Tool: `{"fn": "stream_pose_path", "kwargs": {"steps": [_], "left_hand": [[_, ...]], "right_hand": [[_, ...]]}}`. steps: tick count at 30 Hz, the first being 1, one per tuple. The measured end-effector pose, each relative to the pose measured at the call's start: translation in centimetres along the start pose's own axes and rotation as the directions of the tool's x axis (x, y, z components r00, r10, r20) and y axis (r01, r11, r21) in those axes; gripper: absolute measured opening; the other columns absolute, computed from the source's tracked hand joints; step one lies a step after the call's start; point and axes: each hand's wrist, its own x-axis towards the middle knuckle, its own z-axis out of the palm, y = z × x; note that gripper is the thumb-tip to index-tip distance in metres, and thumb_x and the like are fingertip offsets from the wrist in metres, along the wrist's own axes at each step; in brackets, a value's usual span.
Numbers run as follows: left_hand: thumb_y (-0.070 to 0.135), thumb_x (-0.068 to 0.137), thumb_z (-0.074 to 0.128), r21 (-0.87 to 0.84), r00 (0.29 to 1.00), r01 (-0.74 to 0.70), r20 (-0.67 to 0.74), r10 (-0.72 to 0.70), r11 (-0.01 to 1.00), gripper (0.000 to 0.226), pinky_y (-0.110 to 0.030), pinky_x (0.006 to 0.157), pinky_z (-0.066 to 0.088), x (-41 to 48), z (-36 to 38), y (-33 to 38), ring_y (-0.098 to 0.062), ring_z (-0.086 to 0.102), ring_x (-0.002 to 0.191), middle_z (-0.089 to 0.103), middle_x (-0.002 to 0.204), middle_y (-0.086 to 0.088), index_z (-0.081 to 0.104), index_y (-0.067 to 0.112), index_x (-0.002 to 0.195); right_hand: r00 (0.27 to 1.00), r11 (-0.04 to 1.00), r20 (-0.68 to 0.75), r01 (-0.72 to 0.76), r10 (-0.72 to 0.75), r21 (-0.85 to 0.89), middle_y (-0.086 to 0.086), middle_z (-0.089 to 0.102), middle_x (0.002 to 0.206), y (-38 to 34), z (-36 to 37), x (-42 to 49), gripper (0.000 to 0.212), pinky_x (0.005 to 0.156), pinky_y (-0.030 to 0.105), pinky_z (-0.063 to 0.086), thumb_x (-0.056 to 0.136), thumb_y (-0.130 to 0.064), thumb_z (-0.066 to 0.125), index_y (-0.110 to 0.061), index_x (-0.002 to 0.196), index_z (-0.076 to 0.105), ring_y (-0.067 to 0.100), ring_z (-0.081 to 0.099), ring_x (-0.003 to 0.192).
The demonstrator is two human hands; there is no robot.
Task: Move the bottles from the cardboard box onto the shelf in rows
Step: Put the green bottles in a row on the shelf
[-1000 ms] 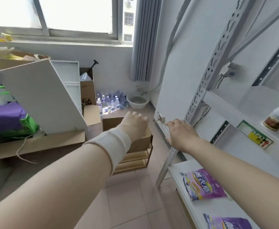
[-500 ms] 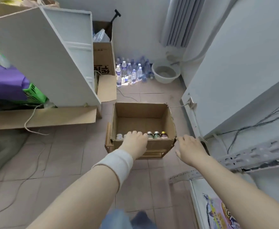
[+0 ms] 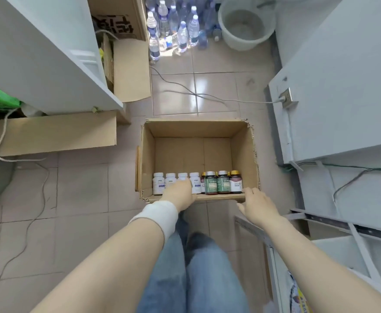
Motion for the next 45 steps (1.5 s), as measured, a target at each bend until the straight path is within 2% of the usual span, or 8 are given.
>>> {"fn": "stream_pose_path", "kwargs": {"steps": [5,12,16,24,30,35,40,45], "left_hand": [[0.030,0.095,0.045,-0.110,0.987,0.055,0.157,-0.037,0.992,0.041,-0.036,0.095,0.043,5.8,2.0,2.0,-0.028,0.053,0.118,0.054,0.132,-0.008,0.042,0.014,0.133],[0.038,0.091,0.057,-0.454,0.975,0.223,0.099,-0.200,0.863,0.058,-0.035,0.099,0.042,17.6,7.7,2.2,-0.025,0.051,0.121,0.051,0.134,-0.009,0.035,0.011,0.137],[0.048,0.083,0.063,-0.505,0.970,0.241,0.092,-0.226,0.829,0.065,-0.039,0.101,0.043,20.1,10.1,1.8,-0.024,0.051,0.119,0.049,0.130,-0.009,0.042,0.012,0.133],[0.037,0.086,0.064,-0.656,0.976,0.215,0.110,-0.190,0.724,0.045,-0.024,0.084,0.041,20.4,9.7,1.2,-0.018,0.055,0.103,0.057,0.111,-0.003,0.049,0.010,0.120],[0.036,0.089,0.059,-0.830,0.973,0.182,0.074,-0.219,0.527,0.033,-0.037,0.098,0.047,17.9,6.5,-0.3,-0.018,0.057,0.108,0.058,0.113,-0.002,0.050,0.016,0.114],[0.032,0.096,0.047,-0.910,0.985,0.099,0.032,-0.172,0.402,0.026,-0.025,0.070,0.049,13.4,0.9,-0.1,-0.011,0.058,0.085,0.057,0.102,-0.003,0.045,0.014,0.115],[0.026,0.098,0.045,-0.962,1.000,-0.004,-0.005,-0.004,0.272,0.012,-0.041,0.079,0.055,7.3,-3.8,0.3,-0.022,0.067,0.090,0.064,0.104,-0.010,0.047,0.016,0.103],[0.026,0.098,0.044,-0.934,0.966,-0.133,-0.047,0.253,0.333,0.030,-0.033,0.069,0.058,0.0,-7.6,1.2,-0.017,0.069,0.082,0.068,0.099,-0.003,0.043,0.007,0.122]], "right_hand": [[0.998,0.999,0.028,0.050,-0.051,0.010,0.009,0.046,0.135,0.9,0.4,6.4,0.054,0.103,0.035,0.035,0.091,-0.036,0.051,-0.013,0.137,0.037,0.027,0.042,0.125],[0.978,0.980,0.067,0.199,-0.197,-0.018,0.012,0.027,0.151,1.9,5.3,18.5,0.084,0.116,0.038,0.016,0.084,-0.046,0.060,-0.013,0.148,0.017,0.031,0.013,0.144],[0.961,0.959,0.106,0.267,-0.257,-0.097,0.012,0.037,0.142,2.6,6.6,21.4,0.089,0.111,0.038,0.022,0.077,-0.058,0.060,-0.015,0.146,0.022,0.031,0.029,0.135],[0.953,0.961,0.147,0.250,-0.266,0.114,0.006,0.053,0.131,2.5,6.1,22.5,0.081,0.104,0.036,0.026,0.066,-0.048,0.076,-0.022,0.134,0.040,0.027,0.033,0.127],[0.972,0.895,-0.014,0.220,-0.233,0.388,0.003,0.051,0.125,2.5,4.6,19.0,0.082,0.100,0.030,0.032,0.066,-0.034,0.081,-0.027,0.136,0.040,0.022,0.034,0.123],[0.995,0.637,0.016,0.050,-0.097,0.770,0.004,0.044,0.131,1.6,1.4,13.2,0.076,0.101,0.034,0.042,0.069,-0.014,0.080,-0.031,0.131,0.041,0.018,0.048,0.117],[0.999,0.302,-0.029,0.014,0.046,0.953,0.000,0.043,0.123,-1.0,-1.5,5.2,0.084,0.098,0.033,0.043,0.074,-0.003,0.075,-0.023,0.141,0.028,0.014,0.047,0.112],[0.977,-0.001,-0.032,0.033,0.212,0.999,0.012,0.058,0.123,-4.8,-1.8,-3.1,0.060,0.093,0.036,0.048,0.078,-0.005,0.070,-0.011,0.131,0.042,0.023,0.058,0.107]]}}
